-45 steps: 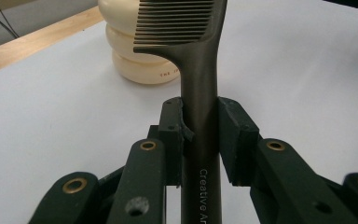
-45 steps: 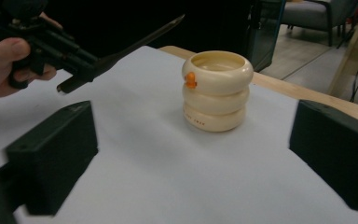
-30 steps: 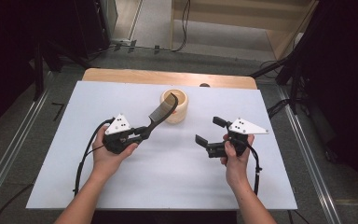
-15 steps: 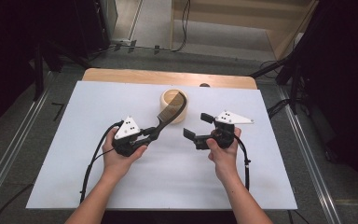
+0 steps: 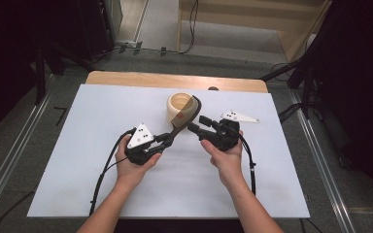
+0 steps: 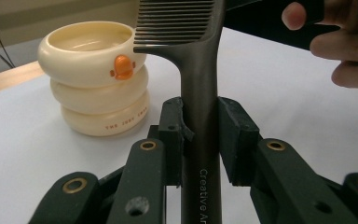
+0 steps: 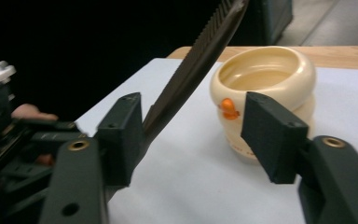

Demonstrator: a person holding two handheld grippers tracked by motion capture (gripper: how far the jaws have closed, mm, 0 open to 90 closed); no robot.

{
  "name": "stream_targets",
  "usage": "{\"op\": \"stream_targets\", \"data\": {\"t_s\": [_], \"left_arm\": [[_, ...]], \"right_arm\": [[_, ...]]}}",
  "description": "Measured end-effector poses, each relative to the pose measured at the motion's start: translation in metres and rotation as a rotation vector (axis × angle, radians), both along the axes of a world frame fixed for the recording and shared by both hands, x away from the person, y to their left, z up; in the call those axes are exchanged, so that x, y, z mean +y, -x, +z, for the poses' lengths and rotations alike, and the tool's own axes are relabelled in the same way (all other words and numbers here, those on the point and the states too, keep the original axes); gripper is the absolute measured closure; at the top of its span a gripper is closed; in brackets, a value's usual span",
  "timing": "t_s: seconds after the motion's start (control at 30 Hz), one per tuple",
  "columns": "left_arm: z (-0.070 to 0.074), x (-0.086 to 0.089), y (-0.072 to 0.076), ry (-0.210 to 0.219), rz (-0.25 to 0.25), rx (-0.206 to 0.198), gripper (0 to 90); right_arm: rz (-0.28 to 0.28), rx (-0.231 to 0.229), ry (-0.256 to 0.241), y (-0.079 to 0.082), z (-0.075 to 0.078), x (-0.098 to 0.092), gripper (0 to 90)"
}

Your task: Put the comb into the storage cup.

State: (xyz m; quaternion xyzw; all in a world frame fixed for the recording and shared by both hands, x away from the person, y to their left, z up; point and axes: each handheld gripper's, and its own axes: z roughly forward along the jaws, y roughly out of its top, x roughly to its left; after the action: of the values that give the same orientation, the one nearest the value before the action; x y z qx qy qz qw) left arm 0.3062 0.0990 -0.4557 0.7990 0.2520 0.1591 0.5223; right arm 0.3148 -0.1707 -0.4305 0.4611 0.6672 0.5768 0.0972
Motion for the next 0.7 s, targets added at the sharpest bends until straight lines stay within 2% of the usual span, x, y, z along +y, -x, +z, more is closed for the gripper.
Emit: {"op": "stream_targets", "data": {"t_s": [0.13,0.3,0.43,0.57,0.7], "left_arm": [[0.0,-0.003,0.001,0.001,-0.001,-0.007,72.3],[-0.001,-0.006,0.003,-0.004,0.005,-0.016,72.4],[-0.003,-0.011,0.006,-0.017,-0.007,-0.029,72.3],[-0.003,-0.014,0.007,0.001,-0.011,-0.028,72.3],[-0.005,-0.016,0.006,0.004,-0.019,-0.034,72.3]], "right_arm": [[-0.014,0.03,-0.064,-0.004,0.0,-0.002,46.9],[0.0,0.057,-0.105,-0.005,0.0,-0.001,55.7],[0.002,0.077,-0.111,-0.004,-0.001,0.003,61.1],[-0.009,0.076,-0.156,-0.004,-0.001,0.004,66.9],[-0.002,0.078,-0.158,-0.005,-0.002,0.004,68.5]]}}
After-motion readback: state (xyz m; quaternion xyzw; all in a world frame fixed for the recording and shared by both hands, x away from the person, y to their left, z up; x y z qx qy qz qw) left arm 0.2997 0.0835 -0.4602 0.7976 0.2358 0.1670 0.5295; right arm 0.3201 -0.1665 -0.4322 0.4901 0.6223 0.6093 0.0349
